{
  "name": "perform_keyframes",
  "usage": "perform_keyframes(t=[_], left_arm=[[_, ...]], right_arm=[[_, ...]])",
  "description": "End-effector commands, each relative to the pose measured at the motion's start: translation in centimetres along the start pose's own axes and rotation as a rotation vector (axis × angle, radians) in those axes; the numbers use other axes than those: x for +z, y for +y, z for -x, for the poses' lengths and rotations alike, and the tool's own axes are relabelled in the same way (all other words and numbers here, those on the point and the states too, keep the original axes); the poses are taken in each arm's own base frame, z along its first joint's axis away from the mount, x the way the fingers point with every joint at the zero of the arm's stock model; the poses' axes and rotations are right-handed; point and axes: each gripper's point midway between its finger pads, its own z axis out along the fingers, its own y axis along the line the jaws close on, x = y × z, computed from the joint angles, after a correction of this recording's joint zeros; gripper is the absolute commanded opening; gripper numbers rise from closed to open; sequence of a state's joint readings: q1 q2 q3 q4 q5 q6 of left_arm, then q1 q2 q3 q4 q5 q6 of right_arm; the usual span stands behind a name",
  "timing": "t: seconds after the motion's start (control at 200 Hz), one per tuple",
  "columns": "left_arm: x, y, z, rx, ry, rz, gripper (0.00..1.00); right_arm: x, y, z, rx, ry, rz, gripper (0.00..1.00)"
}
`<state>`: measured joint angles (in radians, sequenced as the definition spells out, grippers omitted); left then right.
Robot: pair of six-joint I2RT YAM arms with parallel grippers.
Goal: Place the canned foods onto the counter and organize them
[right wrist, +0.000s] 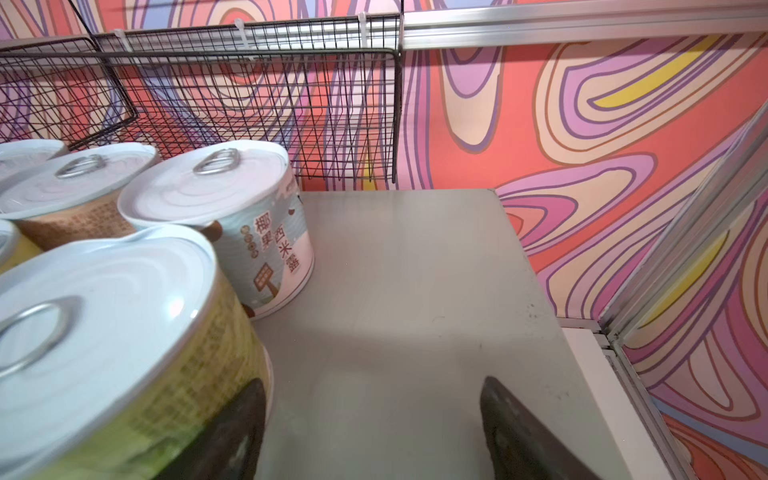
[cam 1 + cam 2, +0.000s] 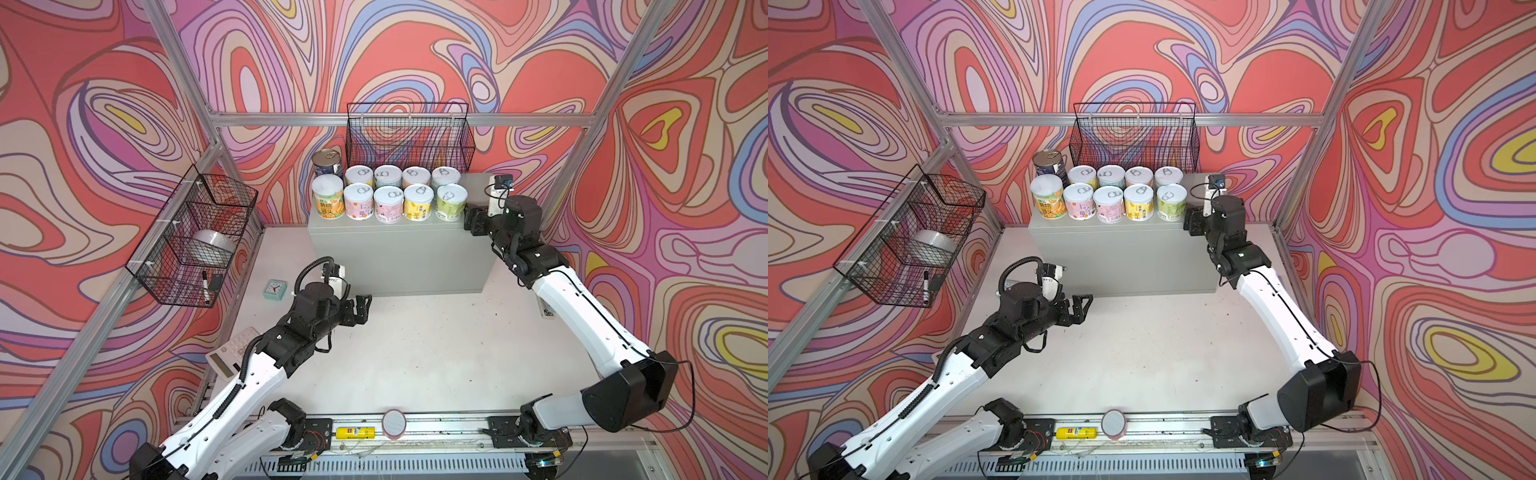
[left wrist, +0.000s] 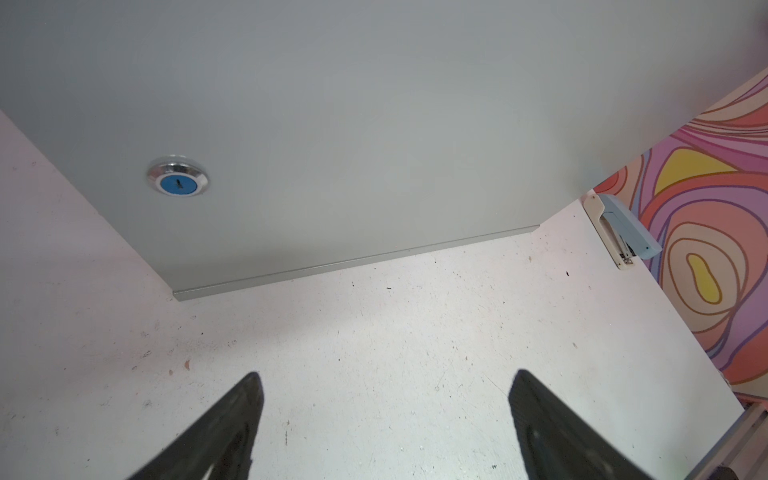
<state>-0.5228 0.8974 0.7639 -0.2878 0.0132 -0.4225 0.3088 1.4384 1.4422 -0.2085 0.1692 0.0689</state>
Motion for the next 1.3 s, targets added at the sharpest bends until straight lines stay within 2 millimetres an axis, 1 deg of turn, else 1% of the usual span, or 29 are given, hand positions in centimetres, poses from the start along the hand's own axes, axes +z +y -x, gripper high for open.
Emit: perform_keyframes(t=[0.0,0.135,0.255,0.365,0.426,0.496,0.581,0.656,0.716,0.796,0.901,0.956,1.001,1.036,1.046,1.061,1.086,1.091,1.101,1.132,1.207,1.297], left_arm=[[0.0,0.3,0.2,-0.001,-0.018,0.011,0.94],[0.2,0.3,0.1,-0.002,-0.011,0.012,0.94],[0.2,0.3,0.0,-0.003,-0.009,0.013,0.94],[0.3,0.5,0.0,-0.005,-0.01,0.022,0.94],[0.3,0.6,0.0,-0.01,-0.012,0.028,0.94],[0.2,0.7,0.1,-0.011,-0.019,0.032,0.95],[-0.3,1.3,0.3,-0.017,-0.033,0.067,0.97],[-0.9,2.3,0.3,-0.023,-0.051,0.118,0.99],[-1.5,3.4,0.2,-0.036,-0.081,0.165,1.0],[-2.4,4.3,0.2,-0.038,-0.124,0.197,1.0],[-3.5,5.6,0.2,-0.046,-0.186,0.243,1.0],[-4.0,6.6,0.2,-0.048,-0.221,0.286,1.0],[-4.4,7.6,0.1,-0.053,-0.251,0.336,1.0],[-4.4,8.5,-0.6,-0.043,-0.255,0.376,1.0],[-4.5,8.5,-0.2,-0.05,-0.278,0.375,1.0],[-4.5,8.8,-0.2,-0.053,-0.292,0.388,1.0],[-4.8,9.2,0.2,-0.06,-0.321,0.41,1.0],[-4.6,9.5,-0.5,-0.056,-0.311,0.42,1.0],[-4.4,9.9,-0.9,-0.053,-0.308,0.434,1.0],[-4.3,10.5,-1.1,-0.048,-0.324,0.456,1.0],[-4.2,11.6,-1.1,-0.037,-0.381,0.513,1.0],[-4.5,13.1,-1.1,-0.009,-0.423,0.616,1.0]], right_arm=[[-0.1,0.8,1.3,0.001,-0.048,0.049,0.83],[-0.4,0.9,1.2,0.002,-0.044,0.057,0.83],[-0.8,1.0,0.7,-0.011,-0.034,0.07,0.83],[-1.3,-0.9,0.4,-0.012,-0.009,-0.035,0.83],[-2.2,-1.6,0.6,-0.01,-0.013,-0.073,0.84],[-3.8,-2.3,1.0,0.0,-0.041,-0.095,0.84],[-5.4,-3.1,0.6,0.009,-0.041,-0.122,0.88],[-6.2,-3.8,-1.3,0.004,0.014,-0.152,0.98],[-6.8,-4.4,-3.2,0.005,0.059,-0.174,0.98],[-8.4,-4.6,-5.4,0.038,0.087,-0.168,0.99],[-10.9,-5.4,-7.1,0.09,0.095,-0.184,0.99],[-12.1,-5.9,-7.8,0.103,0.093,-0.195,0.98],[-12.8,-6.2,-8.5,0.115,0.105,-0.204,0.98],[-13.2,-6.2,-9.2,0.122,0.122,-0.203,0.98],[-13.3,-6.2,-9.4,0.124,0.126,-0.201,0.98],[-13.6,-6.2,-9.6,0.131,0.127,-0.199,0.99],[-13.8,-6.2,-10.0,0.138,0.132,-0.197,0.98],[-13.8,-6.3,-10.1,0.14,0.132,-0.198,0.99],[-13.8,-6.3,-10.3,0.14,0.137,-0.198,0.98],[-14.0,-6.3,-10.7,0.15,0.14,-0.199,0.98],[-14.1,-6.4,-12.0,0.162,0.163,-0.2,0.98],[-13.4,-6.1,-13.9,0.168,0.204,-0.192,0.98]])
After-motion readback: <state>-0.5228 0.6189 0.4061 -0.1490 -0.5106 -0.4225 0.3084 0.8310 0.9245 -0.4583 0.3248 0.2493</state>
